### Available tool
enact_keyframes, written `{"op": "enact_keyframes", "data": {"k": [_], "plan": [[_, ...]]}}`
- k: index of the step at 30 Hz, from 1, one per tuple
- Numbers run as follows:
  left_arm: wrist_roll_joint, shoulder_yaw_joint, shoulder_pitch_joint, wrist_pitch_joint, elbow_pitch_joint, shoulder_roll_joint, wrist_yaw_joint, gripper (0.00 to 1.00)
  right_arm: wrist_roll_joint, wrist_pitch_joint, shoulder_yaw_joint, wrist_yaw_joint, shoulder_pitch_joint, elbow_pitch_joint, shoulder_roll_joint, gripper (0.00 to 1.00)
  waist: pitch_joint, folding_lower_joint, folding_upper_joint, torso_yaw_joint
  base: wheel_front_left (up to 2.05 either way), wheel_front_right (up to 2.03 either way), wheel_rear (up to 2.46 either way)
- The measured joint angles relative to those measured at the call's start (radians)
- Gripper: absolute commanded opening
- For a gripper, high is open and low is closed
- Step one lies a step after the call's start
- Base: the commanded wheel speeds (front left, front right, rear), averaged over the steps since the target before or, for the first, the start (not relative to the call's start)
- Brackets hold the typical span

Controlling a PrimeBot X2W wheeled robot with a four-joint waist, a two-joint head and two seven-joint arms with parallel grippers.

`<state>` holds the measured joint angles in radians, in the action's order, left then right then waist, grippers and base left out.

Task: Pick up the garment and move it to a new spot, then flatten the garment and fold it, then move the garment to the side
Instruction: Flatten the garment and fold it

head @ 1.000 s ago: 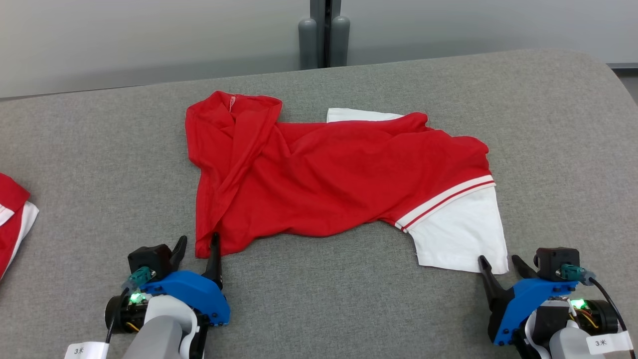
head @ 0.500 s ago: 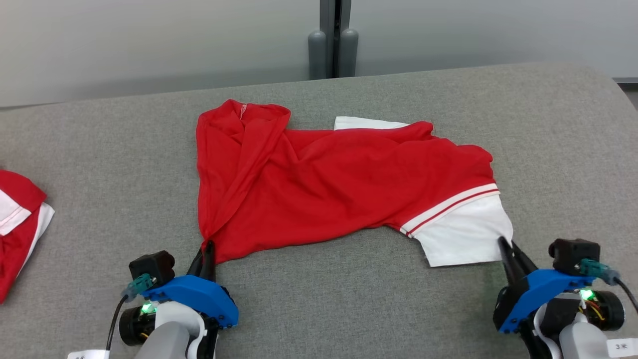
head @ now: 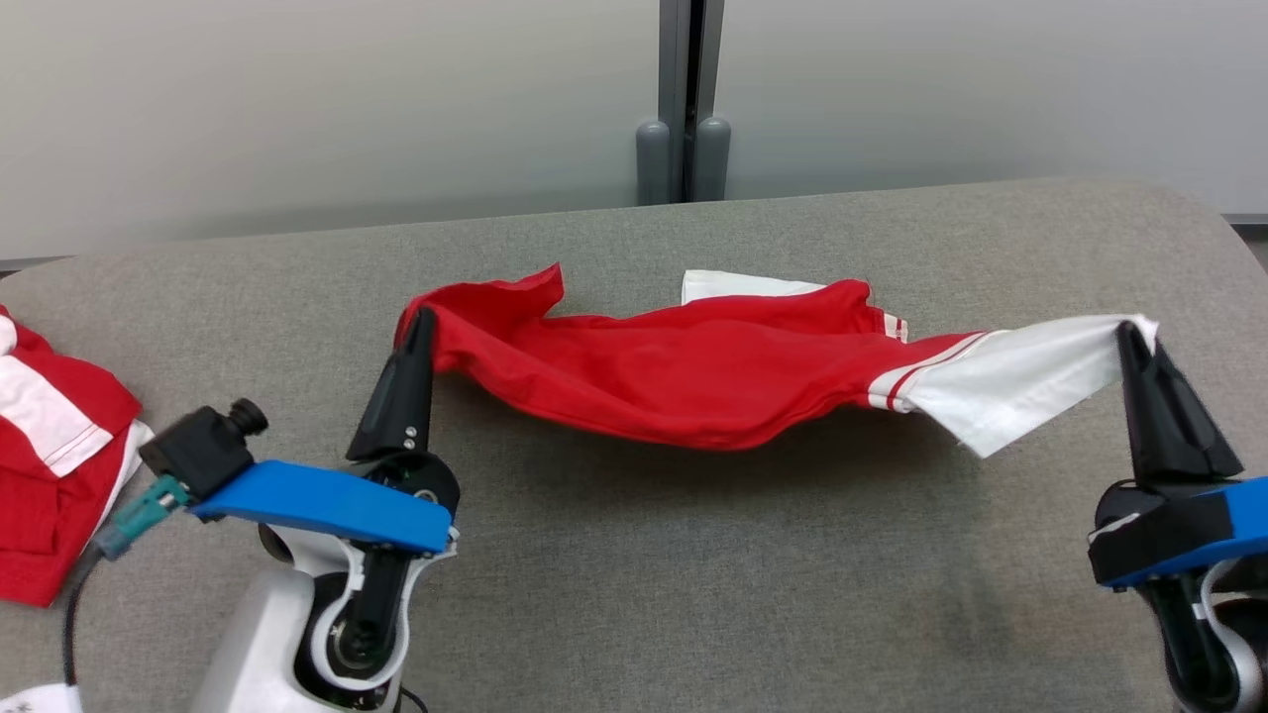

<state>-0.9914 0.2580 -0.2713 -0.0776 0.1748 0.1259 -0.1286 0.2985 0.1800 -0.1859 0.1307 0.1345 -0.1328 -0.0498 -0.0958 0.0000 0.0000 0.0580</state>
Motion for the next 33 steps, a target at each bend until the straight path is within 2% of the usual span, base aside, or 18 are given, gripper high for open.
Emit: {"op": "enact_keyframes", "data": {"k": [2,5,10,14,16,19,23,27,33], "plan": [[-0.052,-0.018,0.009,0.055,-0.107,0.015,0.007,0.00,0.000,0.021,-0.007,0.000,0.002,-0.077,0.000,0.00,0.004,0.0000,0.0000,0.000,0.00,0.00,0.00],[-0.131,-0.052,0.013,0.131,-0.251,0.033,0.053,0.00,-0.018,0.052,-0.014,0.000,0.021,-0.184,0.000,0.00,0.005,0.0000,0.0000,0.004,0.00,0.00,0.00],[-0.245,-0.112,-0.001,0.241,-0.456,0.059,0.160,0.00,-0.061,0.115,-0.011,0.000,0.114,-0.325,-0.012,0.00,-0.010,0.0000,0.0000,0.018,0.00,0.00,0.00],[-0.302,-0.140,-0.063,0.315,-0.575,0.076,0.249,0.00,-0.069,0.164,-0.011,0.000,0.223,-0.388,-0.070,0.00,-0.039,0.0000,0.0000,0.025,0.00,0.00,0.00],[-0.303,-0.148,-0.105,0.348,-0.599,0.103,0.285,0.00,-0.061,0.180,-0.012,0.000,0.291,-0.387,-0.097,0.00,-0.062,0.0000,0.0000,0.029,0.00,0.00,0.00],[-0.310,-0.155,-0.167,0.386,-0.586,0.125,0.331,0.00,-0.034,0.199,-0.011,0.000,0.392,-0.325,-0.140,0.00,-0.109,0.0000,0.0000,0.038,0.00,0.00,0.00],[-0.296,-0.158,-0.267,0.416,-0.510,0.154,0.366,0.00,0.000,0.217,0.017,0.000,0.531,-0.169,-0.190,0.00,-0.193,0.0001,0.0000,0.053,0.00,0.00,0.00],[-0.263,-0.167,-0.402,0.414,-0.379,0.171,0.379,0.00,0.011,0.175,0.051,0.000,0.711,0.046,-0.221,0.00,-0.284,0.0004,0.0000,0.065,0.00,0.00,0.00],[-0.198,-0.182,-0.600,0.377,-0.147,0.210,0.374,0.00,0.000,0.018,0.166,0.000,0.983,0.339,-0.249,0.00,-0.381,0.0005,0.0000,0.068,0.00,0.00,0.00]]}}
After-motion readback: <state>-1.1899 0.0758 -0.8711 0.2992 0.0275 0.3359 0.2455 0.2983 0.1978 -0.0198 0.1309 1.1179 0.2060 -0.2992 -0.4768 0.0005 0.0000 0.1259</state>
